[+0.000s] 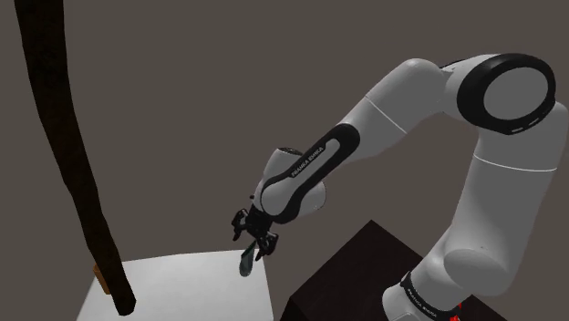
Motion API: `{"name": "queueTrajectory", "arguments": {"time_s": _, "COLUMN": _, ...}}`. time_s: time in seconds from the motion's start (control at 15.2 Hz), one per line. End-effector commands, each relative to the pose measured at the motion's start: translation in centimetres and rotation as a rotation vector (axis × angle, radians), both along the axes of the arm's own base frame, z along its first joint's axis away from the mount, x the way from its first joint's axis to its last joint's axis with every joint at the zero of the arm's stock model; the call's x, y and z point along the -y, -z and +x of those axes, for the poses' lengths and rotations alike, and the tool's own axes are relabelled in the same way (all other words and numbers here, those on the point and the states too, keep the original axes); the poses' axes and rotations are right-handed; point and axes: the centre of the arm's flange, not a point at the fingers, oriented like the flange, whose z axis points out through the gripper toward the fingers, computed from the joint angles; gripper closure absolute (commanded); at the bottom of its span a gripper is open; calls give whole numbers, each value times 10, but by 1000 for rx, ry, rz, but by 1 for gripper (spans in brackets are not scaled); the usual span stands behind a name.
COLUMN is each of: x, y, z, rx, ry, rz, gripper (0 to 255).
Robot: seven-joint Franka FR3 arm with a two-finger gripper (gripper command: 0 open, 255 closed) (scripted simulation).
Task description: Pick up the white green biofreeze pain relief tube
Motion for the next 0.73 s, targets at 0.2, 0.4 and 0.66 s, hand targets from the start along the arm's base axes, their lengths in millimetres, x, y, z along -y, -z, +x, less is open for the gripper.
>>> {"name": "queueTrajectory", "arguments": {"time_s": 0.2, "x": -1, "y": 30, "z": 0, "rx": 0, "ry": 3, "rz": 0, "gripper": 0}}
{"name": "queueTrajectory", "arguments": {"time_s": 0.4, "x": -1, "y": 30, "z": 0, "rx": 0, "ry": 3, "rz": 0, "gripper": 255}}
{"name": "queueTrajectory", "arguments": {"time_s": 0.66, "x": -1, "y": 30, "z": 1, "rx": 0, "ry": 3, "rz": 0, "gripper": 255}}
